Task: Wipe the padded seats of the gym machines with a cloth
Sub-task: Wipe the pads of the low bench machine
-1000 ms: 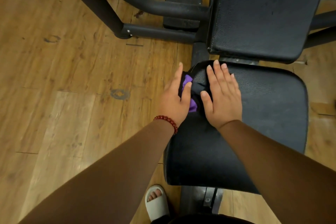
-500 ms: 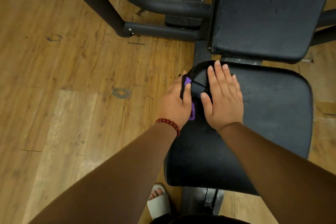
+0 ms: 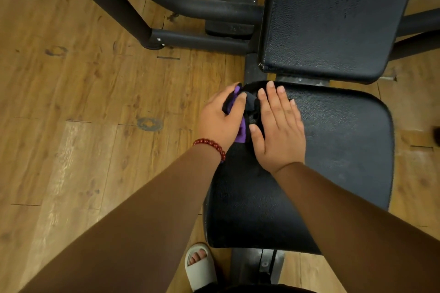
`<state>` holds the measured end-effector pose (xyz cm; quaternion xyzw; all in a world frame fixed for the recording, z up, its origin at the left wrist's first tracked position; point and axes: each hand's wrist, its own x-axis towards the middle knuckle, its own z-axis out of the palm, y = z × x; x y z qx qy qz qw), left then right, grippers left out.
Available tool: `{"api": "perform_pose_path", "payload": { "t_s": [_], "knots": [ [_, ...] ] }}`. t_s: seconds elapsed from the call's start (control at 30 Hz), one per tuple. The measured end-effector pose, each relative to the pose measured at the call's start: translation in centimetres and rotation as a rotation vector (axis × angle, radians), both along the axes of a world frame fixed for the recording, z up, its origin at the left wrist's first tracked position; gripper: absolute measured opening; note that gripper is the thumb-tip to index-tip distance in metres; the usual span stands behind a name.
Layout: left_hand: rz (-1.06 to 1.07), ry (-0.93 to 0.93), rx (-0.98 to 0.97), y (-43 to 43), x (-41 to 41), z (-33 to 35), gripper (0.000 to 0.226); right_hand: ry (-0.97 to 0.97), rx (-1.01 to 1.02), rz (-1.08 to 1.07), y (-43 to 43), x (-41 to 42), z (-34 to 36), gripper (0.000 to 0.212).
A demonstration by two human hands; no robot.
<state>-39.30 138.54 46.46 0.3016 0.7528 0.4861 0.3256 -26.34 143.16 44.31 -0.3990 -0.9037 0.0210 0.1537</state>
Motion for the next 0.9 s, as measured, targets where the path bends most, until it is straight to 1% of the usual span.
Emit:
{"api": "perform_pose_path", "payload": {
  "t_s": [0.1, 0.17, 0.23, 0.33, 0.43, 0.47, 0.5, 0.53, 0.57, 0.6, 0.63, 0.67, 0.7, 0.83, 0.9],
  "knots": [
    [0.026, -0.011, -0.049, 0.8, 0.0, 0.5, 0.029, 0.0, 0.002, 0.001, 0.1, 0.0, 0.0, 0.062],
    [-0.003, 0.008, -0.04, 1.1, -0.2, 0.4, 0.03, -0.002, 0.002, 0.004, 0.1, 0.0, 0.0, 0.063],
    [-0.055, 0.094, -0.015, 0.8, -0.1, 0.3, 0.035, -0.007, 0.001, 0.003, 0.1, 0.0, 0.0, 0.064],
    [-0.062, 0.237, 0.006, -0.9, 0.9, -0.4, 0.038, -0.024, 0.003, 0.002, 0.1, 0.0, 0.0, 0.064],
    [-0.056, 0.298, -0.016, -1.6, 1.6, -0.6, 0.039, -0.016, 0.008, 0.003, 0.1, 0.0, 0.0, 0.064],
    [-0.04, 0.292, -0.042, -1.4, 1.5, -0.3, 0.039, -0.009, 0.011, 0.004, 0.1, 0.0, 0.0, 0.063],
    [-0.023, 0.263, -0.08, -0.9, 1.2, -0.1, 0.038, -0.007, 0.013, 0.004, 0.1, 0.0, 0.0, 0.063],
    [-0.012, 0.196, -0.129, -0.2, 0.7, 0.3, 0.036, -0.008, 0.014, 0.004, 0.1, 0.0, 0.0, 0.063],
    [-0.004, 0.078, -0.167, 0.6, 0.1, 0.7, 0.034, -0.011, 0.012, 0.002, 0.0, 0.0, 0.0, 0.064],
    [0.001, -0.05, -0.176, 1.3, -0.4, 0.9, 0.033, -0.011, 0.01, -0.001, 0.0, 0.0, 0.0, 0.064],
    [0.006, -0.123, -0.161, 1.7, -0.8, 0.9, 0.033, -0.012, 0.009, -0.001, 0.0, 0.0, 0.0, 0.064],
    [0.002, -0.123, -0.144, 1.6, -0.8, 1.0, 0.032, -0.015, 0.006, 0.002, 0.0, 0.1, -0.1, 0.065],
    [-0.007, -0.084, -0.136, 1.0, -0.5, 1.0, 0.032, -0.018, 0.004, 0.003, 0.0, 0.1, -0.1, 0.065],
    [-0.014, 0.165, -0.081, -2.3, 1.2, -0.6, 0.039, -0.015, -0.005, 0.009, 0.1, 0.1, 0.0, 0.066],
    [-0.026, 0.216, -0.069, -3.0, 1.5, -1.3, 0.04, -0.016, -0.01, 0.005, 0.1, 0.1, 0.0, 0.067]
  ]
}}
